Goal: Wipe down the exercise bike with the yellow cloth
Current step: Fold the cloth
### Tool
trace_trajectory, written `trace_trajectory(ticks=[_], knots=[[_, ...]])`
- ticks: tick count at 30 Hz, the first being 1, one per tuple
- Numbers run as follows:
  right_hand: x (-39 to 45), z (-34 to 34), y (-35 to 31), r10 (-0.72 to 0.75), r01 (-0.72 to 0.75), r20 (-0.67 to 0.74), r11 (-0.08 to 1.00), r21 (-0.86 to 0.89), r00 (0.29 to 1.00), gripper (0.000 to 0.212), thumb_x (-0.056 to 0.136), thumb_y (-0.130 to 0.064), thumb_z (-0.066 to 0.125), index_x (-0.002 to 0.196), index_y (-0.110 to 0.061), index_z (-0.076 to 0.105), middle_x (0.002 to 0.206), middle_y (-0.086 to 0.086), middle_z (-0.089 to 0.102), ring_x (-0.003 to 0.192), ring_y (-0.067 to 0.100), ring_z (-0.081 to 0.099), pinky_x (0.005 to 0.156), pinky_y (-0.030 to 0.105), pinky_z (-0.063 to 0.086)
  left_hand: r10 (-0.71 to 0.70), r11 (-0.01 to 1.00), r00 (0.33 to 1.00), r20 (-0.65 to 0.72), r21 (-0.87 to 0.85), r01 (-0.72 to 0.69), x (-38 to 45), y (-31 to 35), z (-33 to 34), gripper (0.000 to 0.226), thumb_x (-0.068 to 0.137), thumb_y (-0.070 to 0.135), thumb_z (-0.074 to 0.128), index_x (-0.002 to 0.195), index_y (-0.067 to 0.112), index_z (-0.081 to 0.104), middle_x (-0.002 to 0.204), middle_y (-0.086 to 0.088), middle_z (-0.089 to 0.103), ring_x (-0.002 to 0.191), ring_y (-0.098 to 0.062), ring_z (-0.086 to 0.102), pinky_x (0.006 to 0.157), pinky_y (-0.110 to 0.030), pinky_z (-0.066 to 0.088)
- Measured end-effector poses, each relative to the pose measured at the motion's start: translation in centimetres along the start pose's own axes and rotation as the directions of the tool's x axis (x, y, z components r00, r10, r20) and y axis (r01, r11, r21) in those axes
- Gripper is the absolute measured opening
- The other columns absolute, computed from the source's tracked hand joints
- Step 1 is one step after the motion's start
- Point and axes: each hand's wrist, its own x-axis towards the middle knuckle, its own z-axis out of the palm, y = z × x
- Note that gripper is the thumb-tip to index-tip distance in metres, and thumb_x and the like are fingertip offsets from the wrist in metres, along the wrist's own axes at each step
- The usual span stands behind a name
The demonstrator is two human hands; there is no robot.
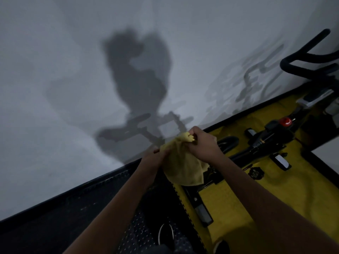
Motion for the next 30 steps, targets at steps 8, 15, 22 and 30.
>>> trace_trajectory(ticks=[8, 15, 22, 30], knots=[[-0.9, 3.6, -6.8, 0.087, -0.171, 0.182, 0.836, 0.521, 0.98, 0.018, 0.091, -0.012, 0.069, 0.106, -0.015, 0.059, 0.108, 0.009, 0.065, 0.101, 0.026, 0.063, 0.08, 0.04, 0.053, 0.143, 0.919, 0.983, -0.11, -0.354, -0.174, -4.2, -1.9, -8.0, 0.037, 0.088, 0.018, 0.069, 0.124, 0.01, 0.065, 0.113, -0.011, 0.072, 0.103, -0.031, 0.069, 0.083, -0.042, 0.059], [-3.5, 10.7, -11.0, -0.034, -0.121, 0.331, 0.891, 0.437, 0.943, 0.024, 0.102, -0.02, 0.056, 0.125, -0.016, 0.049, 0.121, 0.011, 0.057, 0.107, 0.03, 0.057, 0.085, 0.046, 0.052, 0.108, 0.945, 0.904, -0.415, -0.239, -0.222, -9.6, -4.7, -13.7, 0.033, 0.093, 0.014, 0.065, 0.125, 0.022, 0.06, 0.115, -0.008, 0.066, 0.104, -0.027, 0.064, 0.078, -0.036, 0.056], [-7.2, 17.2, -14.0, -0.074, -0.06, 0.304, 0.911, 0.409, 0.95, 0.028, 0.106, -0.022, 0.05, 0.13, -0.011, 0.044, 0.109, 0.004, 0.049, 0.097, 0.021, 0.049, 0.067, 0.03, 0.042, 0.121, 0.971, 0.837, -0.534, -0.11, -0.211, -12.0, -9.3, -18.5, 0.027, 0.091, 0.025, 0.068, 0.116, 0.035, 0.062, 0.109, -0.007, 0.065, 0.099, -0.028, 0.065, 0.088, -0.048, 0.057], [-8.1, 25.8, -13.7, 0.053, -0.241, 0.468, 0.905, 0.351, 0.882, 0.04, 0.099, -0.021, 0.064, 0.135, -0.012, 0.051, 0.122, 0.008, 0.058, 0.111, 0.025, 0.057, 0.09, 0.038, 0.05, 0.047, 0.989, 0.844, -0.535, -0.091, -0.113, -10.1, -16.9, -24.4, 0.026, 0.091, 0.016, 0.066, 0.118, 0.02, 0.064, 0.109, -0.005, 0.067, 0.099, -0.021, 0.063, 0.077, -0.031, 0.054]])
